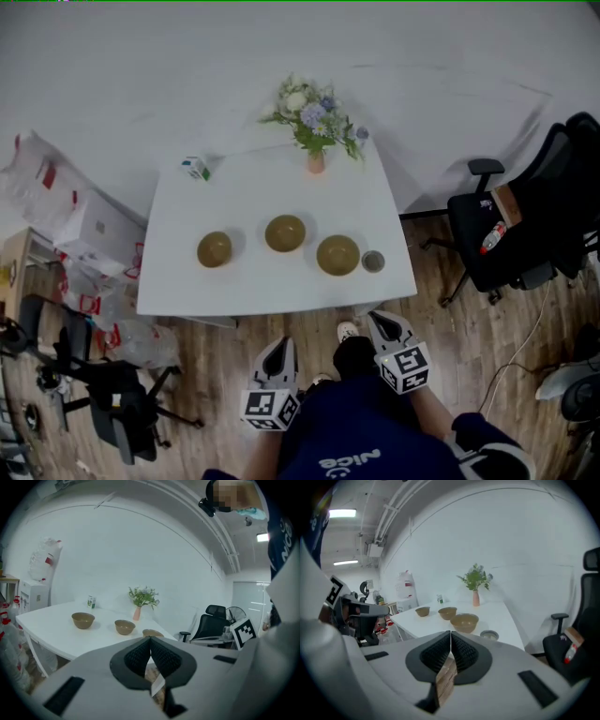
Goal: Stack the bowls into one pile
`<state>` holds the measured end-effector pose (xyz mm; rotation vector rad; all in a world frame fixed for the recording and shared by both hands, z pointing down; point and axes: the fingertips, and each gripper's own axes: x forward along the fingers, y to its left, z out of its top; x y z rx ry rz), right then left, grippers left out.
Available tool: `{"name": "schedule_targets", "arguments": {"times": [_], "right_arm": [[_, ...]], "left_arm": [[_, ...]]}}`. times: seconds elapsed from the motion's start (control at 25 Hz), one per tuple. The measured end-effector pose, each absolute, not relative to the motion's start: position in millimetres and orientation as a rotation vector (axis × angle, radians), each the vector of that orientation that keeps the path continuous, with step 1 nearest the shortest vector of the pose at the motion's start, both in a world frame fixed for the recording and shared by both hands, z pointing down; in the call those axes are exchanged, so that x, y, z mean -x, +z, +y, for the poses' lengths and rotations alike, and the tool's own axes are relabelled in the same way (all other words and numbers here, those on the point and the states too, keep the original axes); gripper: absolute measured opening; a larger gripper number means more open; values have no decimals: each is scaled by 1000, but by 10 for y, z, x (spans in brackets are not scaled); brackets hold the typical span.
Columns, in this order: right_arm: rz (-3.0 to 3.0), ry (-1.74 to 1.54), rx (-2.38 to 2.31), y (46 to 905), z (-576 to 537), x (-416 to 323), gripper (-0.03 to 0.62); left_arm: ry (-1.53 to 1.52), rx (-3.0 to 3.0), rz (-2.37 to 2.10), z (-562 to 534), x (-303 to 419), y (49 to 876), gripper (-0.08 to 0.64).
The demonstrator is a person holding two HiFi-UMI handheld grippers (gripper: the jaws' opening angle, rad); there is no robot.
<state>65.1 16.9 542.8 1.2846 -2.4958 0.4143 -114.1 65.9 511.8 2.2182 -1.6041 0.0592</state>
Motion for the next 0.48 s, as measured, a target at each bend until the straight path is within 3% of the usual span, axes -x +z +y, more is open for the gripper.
{"name": "schedule_targets", "arguments": {"times": [0.48], "right_arm": [[-2484,498,-1227,5518,-1200,-635,25]], "left_arm": [[52,-2140,-1703,-344,1117,5053,18]]}}
